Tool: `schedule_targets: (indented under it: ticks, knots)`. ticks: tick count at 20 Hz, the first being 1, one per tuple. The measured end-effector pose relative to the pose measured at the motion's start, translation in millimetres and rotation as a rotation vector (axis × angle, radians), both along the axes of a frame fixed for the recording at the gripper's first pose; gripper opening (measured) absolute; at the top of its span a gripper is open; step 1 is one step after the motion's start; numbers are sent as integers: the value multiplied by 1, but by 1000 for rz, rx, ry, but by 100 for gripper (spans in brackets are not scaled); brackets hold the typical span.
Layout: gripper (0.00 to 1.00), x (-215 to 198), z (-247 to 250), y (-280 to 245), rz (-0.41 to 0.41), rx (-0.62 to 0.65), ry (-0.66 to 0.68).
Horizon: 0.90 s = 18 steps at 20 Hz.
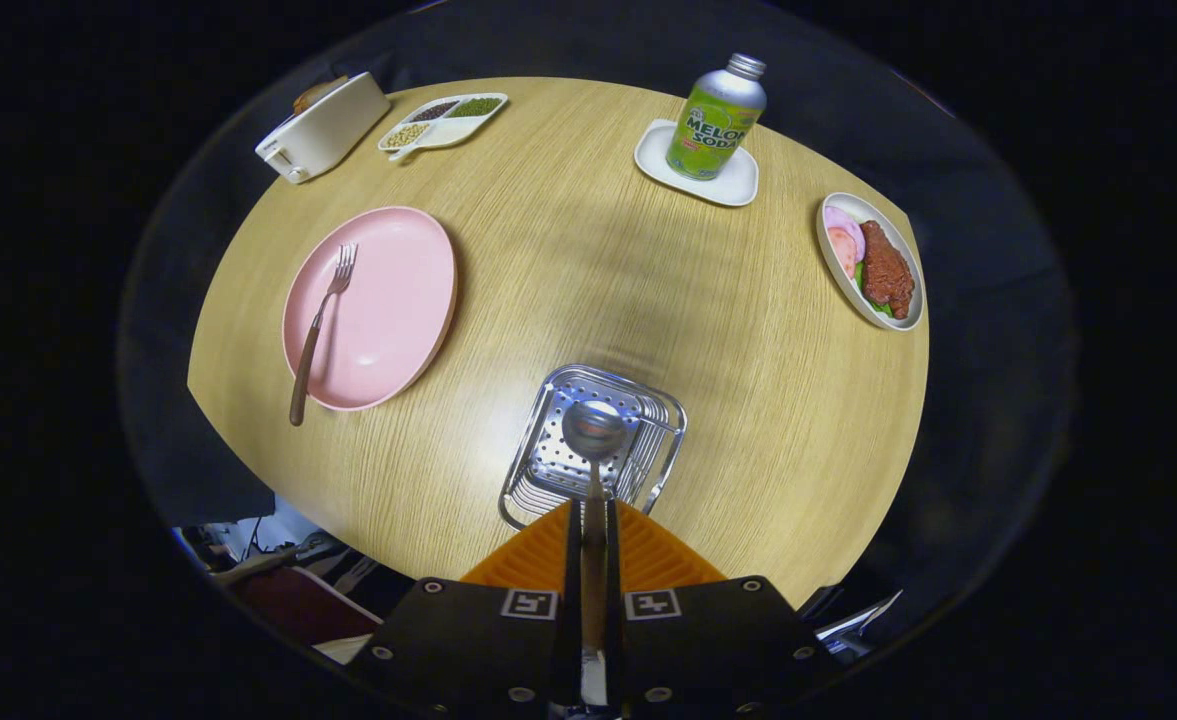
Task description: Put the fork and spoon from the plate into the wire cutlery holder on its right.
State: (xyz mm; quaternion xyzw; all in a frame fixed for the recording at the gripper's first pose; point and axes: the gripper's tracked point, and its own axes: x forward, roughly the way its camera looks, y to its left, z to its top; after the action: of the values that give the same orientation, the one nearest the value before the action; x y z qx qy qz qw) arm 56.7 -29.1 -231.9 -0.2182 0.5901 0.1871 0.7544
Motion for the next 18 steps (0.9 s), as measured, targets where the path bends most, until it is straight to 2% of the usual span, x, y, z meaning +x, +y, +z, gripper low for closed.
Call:
schedule_targets:
  ticks: [3, 5, 8, 11, 14, 17, 18]
  knots:
    - [15, 0, 7, 2, -9, 15, -36]
    - [21, -1, 13, 3, -20, 28, -62]
    - [45, -1, 28, 6, -21, 47, -130]
    - [61, -2, 44, 16, -35, 94, -202]
    - [86, -2, 60, 28, -42, 127, -292]
    - [98, -7, 75, 47, -43, 180, -372]
    - [99, -9, 81, 57, -39, 212, -399]
